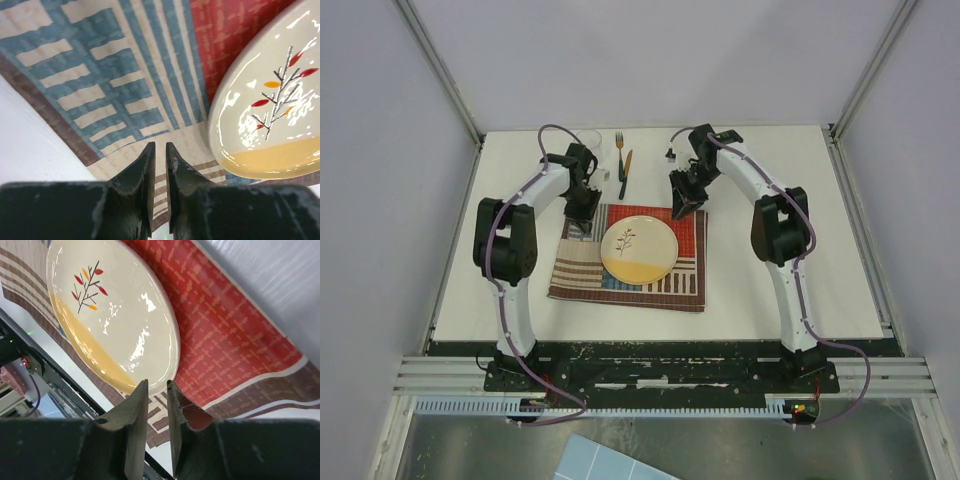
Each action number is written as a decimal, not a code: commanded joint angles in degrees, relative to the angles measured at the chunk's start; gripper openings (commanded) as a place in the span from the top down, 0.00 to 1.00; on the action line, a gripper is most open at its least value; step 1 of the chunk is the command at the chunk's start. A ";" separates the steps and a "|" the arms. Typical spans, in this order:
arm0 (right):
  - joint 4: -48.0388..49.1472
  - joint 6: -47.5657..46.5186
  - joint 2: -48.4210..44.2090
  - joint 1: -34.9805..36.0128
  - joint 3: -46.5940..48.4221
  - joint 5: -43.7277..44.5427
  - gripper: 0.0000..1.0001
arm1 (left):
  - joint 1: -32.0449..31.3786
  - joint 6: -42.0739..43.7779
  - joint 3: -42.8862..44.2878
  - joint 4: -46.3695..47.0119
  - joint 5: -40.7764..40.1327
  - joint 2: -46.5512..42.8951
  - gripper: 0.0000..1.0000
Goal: Set the dinner table for one person
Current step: Adjust the plate on the napkin.
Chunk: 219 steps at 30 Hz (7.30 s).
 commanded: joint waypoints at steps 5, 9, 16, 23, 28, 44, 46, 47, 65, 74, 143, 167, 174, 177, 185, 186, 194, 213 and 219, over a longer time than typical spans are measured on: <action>0.12 -0.53 1.27 0.55 -4.36 -3.57 0.71 | -3.36 -1.03 0.00 0.41 1.29 -0.83 0.80; -0.52 -1.26 2.07 0.54 -5.11 -3.67 0.72 | -4.13 -1.34 -0.20 0.75 1.40 0.04 0.80; -0.08 -1.36 2.76 0.55 -5.28 -3.55 0.72 | -4.28 -1.01 -0.38 1.32 0.16 0.61 0.80; 0.33 -1.38 3.78 0.67 -6.02 -4.13 0.67 | -4.28 -0.55 -0.58 2.03 -1.68 0.69 0.78; 0.30 -1.30 4.61 0.66 -5.47 -3.84 0.65 | -4.28 -0.55 -0.25 2.43 -1.77 1.24 0.74; 0.00 -1.44 6.32 2.70 -3.97 -4.54 0.97 | -4.27 -0.64 -1.45 3.39 -1.23 2.18 0.73; -0.02 -1.54 6.05 2.91 -3.94 -4.60 0.98 | -4.28 -0.64 -1.55 3.46 -1.16 2.11 0.73; -0.02 -1.57 5.89 3.01 -3.93 -4.62 0.98 | -4.28 -0.64 -1.55 3.45 -1.08 2.15 0.73; -0.04 -2.35 3.64 4.18 -3.87 -3.05 0.98 | -4.24 -0.90 -0.99 1.78 1.96 0.96 0.73; 0.12 -2.26 3.25 4.16 -3.83 -3.35 0.98 | -4.37 -2.58 -2.73 1.70 5.29 1.41 0.65; -1.54 -3.52 -0.65 6.11 -3.62 -4.48 0.98 | -5.95 -2.06 -5.32 3.07 5.58 0.80 0.97; -1.68 -2.78 0.18 8.82 -1.40 -5.01 0.98 | -5.75 -0.91 -2.77 -0.40 4.16 -2.32 0.97; -1.33 -2.57 1.84 8.79 -1.01 -4.78 0.98 | -5.71 -0.56 -2.74 -0.66 3.30 -2.33 0.97; -1.36 -2.78 2.23 8.84 -1.00 -4.48 0.98 | -5.66 -0.42 -3.01 -0.59 3.24 -1.81 0.97; -1.89 -3.03 3.37 8.84 -0.80 -3.84 0.95 | -5.69 -0.38 -2.98 -0.42 3.19 -0.28 0.92; -2.08 -3.12 3.64 8.81 -0.51 -3.64 0.92 | -5.69 -0.38 -3.04 -0.40 3.09 -0.24 0.88; -1.70 -2.97 4.11 8.84 0.61 -1.69 0.74 | -5.68 -0.53 -3.34 -0.20 1.68 -1.42 0.77; -2.14 -7.94 -4.68 5.67 1.76 16.06 0.63 | -5.42 -0.90 -2.29 -0.09 -2.57 -6.80 0.73; -1.79 -7.93 -8.69 2.07 -0.10 15.27 0.63 | -4.28 -0.23 3.59 0.01 -8.22 -11.32 0.44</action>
